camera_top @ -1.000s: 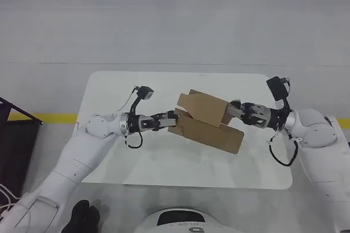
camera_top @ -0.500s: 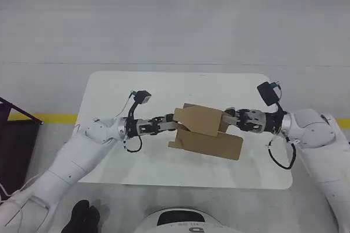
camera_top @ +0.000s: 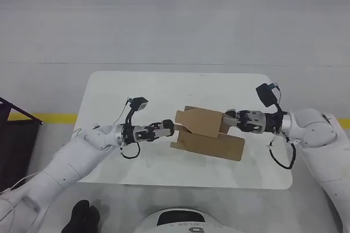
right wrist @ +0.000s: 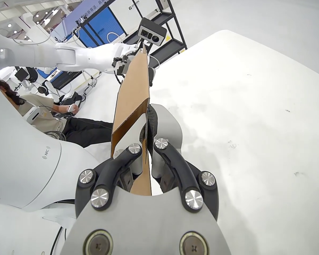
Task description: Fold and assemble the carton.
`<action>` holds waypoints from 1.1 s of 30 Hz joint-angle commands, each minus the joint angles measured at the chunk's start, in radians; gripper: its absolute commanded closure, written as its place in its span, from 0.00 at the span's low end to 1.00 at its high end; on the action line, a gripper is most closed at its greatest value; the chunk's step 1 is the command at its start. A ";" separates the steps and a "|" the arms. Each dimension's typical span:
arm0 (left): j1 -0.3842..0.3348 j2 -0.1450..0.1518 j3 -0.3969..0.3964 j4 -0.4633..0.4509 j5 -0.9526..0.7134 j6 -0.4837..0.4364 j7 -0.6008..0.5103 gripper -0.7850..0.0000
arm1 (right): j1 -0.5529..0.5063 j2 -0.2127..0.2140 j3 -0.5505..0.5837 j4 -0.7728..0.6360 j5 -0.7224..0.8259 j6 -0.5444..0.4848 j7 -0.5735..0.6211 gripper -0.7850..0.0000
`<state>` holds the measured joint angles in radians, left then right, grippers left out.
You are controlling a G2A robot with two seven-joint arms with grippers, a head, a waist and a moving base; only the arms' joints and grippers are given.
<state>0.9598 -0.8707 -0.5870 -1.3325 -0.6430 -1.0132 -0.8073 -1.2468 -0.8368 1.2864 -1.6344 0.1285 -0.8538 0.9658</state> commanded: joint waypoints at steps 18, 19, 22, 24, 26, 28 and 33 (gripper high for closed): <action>-0.119 -0.010 0.177 0.059 0.007 0.001 -0.001 0.51 | -0.009 0.006 -0.003 -0.049 -0.091 0.041 -0.030 1.00; -0.122 -0.011 0.182 0.062 0.004 0.001 -0.001 0.51 | -0.010 0.006 -0.002 -0.051 -0.094 0.041 -0.031 1.00; -0.130 -0.016 0.192 0.068 -0.005 0.001 -0.001 0.53 | -0.014 0.008 0.001 -0.059 -0.099 0.042 -0.033 1.00; -0.134 -0.019 0.198 0.072 -0.011 0.001 -0.001 0.53 | -0.018 0.009 0.004 -0.064 -0.105 0.044 -0.034 1.00; -0.137 -0.022 0.203 0.073 -0.016 0.001 -0.001 0.53 | -0.021 0.011 0.007 -0.069 -0.108 0.045 -0.034 1.00; -0.140 -0.024 0.197 0.083 -0.033 0.001 -0.001 0.54 | -0.025 0.012 0.009 -0.074 -0.112 0.046 -0.034 1.00; -0.140 -0.030 0.182 0.110 -0.017 0.001 -0.001 0.55 | -0.034 0.015 0.011 -0.088 -0.118 0.046 -0.033 1.00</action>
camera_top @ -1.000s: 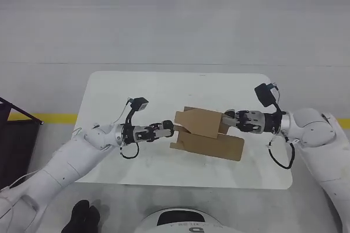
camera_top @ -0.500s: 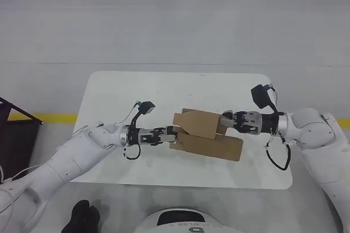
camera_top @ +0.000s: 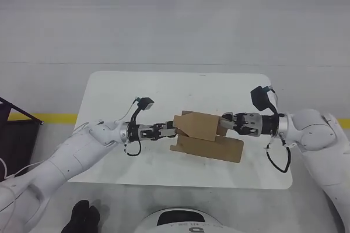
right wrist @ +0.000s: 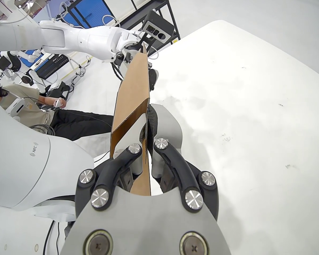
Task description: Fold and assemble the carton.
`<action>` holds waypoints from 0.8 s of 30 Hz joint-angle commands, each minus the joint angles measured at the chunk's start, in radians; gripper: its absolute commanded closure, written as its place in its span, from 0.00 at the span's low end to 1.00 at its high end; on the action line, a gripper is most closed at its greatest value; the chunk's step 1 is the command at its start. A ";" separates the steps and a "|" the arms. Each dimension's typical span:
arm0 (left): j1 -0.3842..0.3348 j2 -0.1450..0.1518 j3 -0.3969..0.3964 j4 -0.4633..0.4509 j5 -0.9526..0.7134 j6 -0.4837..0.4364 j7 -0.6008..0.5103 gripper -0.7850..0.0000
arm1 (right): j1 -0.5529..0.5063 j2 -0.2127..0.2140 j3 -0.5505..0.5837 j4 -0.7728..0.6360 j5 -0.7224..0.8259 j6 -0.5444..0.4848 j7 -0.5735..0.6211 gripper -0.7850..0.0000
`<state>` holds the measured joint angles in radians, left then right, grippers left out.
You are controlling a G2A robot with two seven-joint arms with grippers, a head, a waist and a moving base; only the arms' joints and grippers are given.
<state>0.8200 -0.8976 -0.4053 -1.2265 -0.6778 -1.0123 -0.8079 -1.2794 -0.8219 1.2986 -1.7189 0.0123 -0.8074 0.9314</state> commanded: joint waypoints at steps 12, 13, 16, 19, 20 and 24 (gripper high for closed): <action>-0.002 -0.043 0.027 0.003 0.043 0.000 0.000 0.55 | 0.015 0.001 -0.029 -0.019 -0.023 0.028 0.010 1.00; -0.004 -0.046 0.030 0.005 0.043 0.000 0.000 0.55 | 0.017 0.001 -0.031 -0.018 -0.027 0.032 0.007 1.00; -0.007 -0.051 0.037 0.010 0.044 0.000 0.000 0.55 | 0.021 0.000 -0.037 -0.016 -0.038 0.038 -0.002 1.00; -0.010 -0.054 0.041 0.019 0.045 0.000 0.000 0.56 | 0.024 -0.001 -0.042 -0.013 -0.040 0.041 -0.012 1.00; -0.010 -0.055 0.042 0.019 0.044 0.000 0.000 0.56 | 0.025 -0.001 -0.043 -0.011 -0.037 0.042 -0.015 1.00; -0.008 -0.058 0.057 0.003 0.050 0.000 0.000 0.56 | 0.033 -0.002 -0.047 -0.001 -0.033 0.048 -0.023 1.00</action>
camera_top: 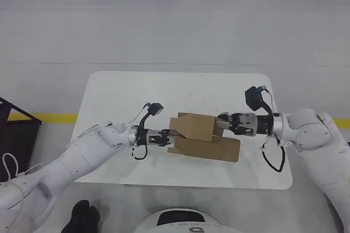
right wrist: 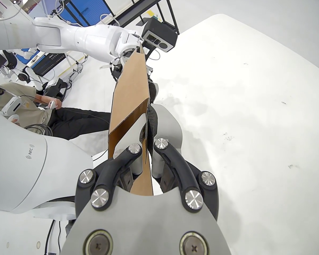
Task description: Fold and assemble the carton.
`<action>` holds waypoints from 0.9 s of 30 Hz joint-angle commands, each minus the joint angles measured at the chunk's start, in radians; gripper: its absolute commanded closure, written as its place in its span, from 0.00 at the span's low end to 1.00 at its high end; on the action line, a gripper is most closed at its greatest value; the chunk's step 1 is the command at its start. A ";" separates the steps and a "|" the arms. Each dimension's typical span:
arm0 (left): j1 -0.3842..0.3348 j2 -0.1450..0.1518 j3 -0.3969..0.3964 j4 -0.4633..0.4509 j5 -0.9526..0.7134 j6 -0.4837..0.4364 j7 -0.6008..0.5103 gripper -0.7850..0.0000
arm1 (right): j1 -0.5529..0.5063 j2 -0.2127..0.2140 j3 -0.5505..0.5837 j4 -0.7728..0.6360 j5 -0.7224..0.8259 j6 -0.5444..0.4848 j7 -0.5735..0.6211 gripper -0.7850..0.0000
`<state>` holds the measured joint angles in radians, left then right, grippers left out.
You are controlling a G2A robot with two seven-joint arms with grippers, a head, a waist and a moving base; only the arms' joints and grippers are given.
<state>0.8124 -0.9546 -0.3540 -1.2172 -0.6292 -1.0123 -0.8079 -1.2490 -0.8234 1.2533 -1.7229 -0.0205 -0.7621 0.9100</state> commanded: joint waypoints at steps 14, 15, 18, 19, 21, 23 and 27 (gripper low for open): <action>-0.007 -0.015 0.017 -0.006 -0.018 0.000 0.000 0.67 | 0.025 -0.006 -0.041 0.002 -0.023 0.017 -0.013 1.00; -0.007 -0.017 0.016 -0.004 -0.023 0.000 0.000 0.68 | 0.026 -0.006 -0.042 0.002 -0.023 0.018 -0.014 1.00; -0.008 -0.023 0.016 -0.004 -0.028 0.000 0.000 0.73 | 0.030 -0.007 -0.046 0.003 -0.027 0.024 -0.017 1.00; -0.008 -0.025 0.018 -0.005 -0.028 0.000 0.000 0.73 | 0.032 -0.008 -0.048 0.004 -0.029 0.027 -0.019 1.00; -0.008 -0.030 0.021 -0.002 -0.026 0.000 0.000 0.76 | 0.036 -0.009 -0.051 0.004 -0.033 0.032 -0.025 1.00; -0.008 -0.035 0.023 0.004 -0.024 0.000 0.000 0.87 | 0.041 -0.010 -0.055 0.002 -0.038 0.036 -0.030 1.00; -0.006 -0.037 0.016 0.014 -0.040 0.000 0.000 1.00 | 0.045 -0.011 -0.060 -0.002 -0.037 0.037 -0.031 1.00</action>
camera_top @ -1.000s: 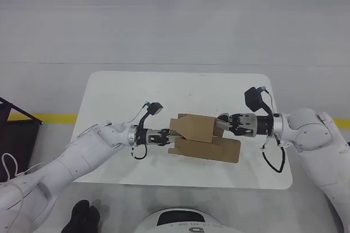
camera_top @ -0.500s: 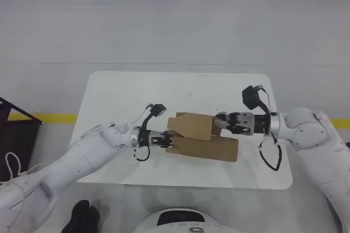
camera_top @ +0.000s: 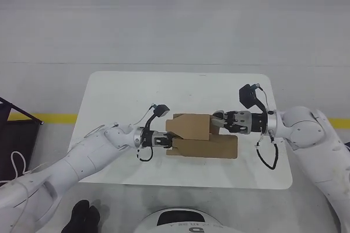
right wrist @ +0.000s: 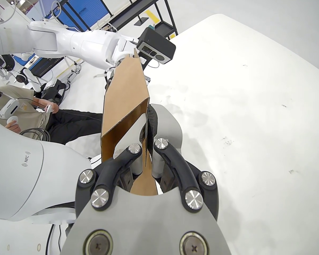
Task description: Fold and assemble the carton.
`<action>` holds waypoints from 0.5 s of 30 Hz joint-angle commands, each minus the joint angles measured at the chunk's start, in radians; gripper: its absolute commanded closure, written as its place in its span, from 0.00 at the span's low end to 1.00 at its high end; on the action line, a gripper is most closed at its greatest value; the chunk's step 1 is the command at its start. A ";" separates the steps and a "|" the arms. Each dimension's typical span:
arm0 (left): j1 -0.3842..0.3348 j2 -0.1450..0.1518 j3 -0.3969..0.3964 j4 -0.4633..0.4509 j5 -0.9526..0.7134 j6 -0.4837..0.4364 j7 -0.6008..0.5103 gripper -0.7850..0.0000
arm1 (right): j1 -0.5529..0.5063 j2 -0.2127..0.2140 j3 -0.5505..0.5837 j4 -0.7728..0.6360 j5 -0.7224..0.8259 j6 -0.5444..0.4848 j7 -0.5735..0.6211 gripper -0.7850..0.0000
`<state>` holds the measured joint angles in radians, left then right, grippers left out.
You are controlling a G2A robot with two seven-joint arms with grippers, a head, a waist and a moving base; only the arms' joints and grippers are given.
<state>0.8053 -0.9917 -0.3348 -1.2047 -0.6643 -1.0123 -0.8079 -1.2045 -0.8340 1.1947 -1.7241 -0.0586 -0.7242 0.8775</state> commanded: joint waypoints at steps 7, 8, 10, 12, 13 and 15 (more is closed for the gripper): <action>0.014 0.005 -0.030 -0.011 -0.026 0.000 0.000 1.00 | 0.012 -0.002 -0.020 -0.005 0.034 -0.013 0.017 0.61; 0.016 0.006 -0.032 -0.015 -0.030 0.000 0.000 1.00 | 0.013 -0.002 -0.023 -0.004 0.044 -0.017 0.019 0.59; 0.022 0.009 -0.034 -0.022 -0.039 0.000 0.000 1.00 | 0.016 -0.003 -0.030 0.002 0.075 -0.032 0.028 0.60; 0.025 0.012 -0.035 -0.023 -0.047 0.000 0.000 1.00 | 0.020 -0.004 -0.038 0.009 0.104 -0.045 0.038 0.62; 0.028 0.014 -0.034 -0.024 -0.052 0.000 0.000 1.00 | 0.025 -0.005 -0.046 0.016 0.134 -0.059 0.049 0.62; 0.031 0.016 -0.030 -0.025 -0.055 0.000 0.000 1.00 | 0.035 -0.006 -0.055 0.029 0.165 -0.071 0.062 0.62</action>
<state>0.8347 -0.9769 -0.3672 -1.2291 -0.7181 -1.0123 -0.8079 -1.1752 -0.8391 1.1441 -1.7021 0.0878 -0.7891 0.9322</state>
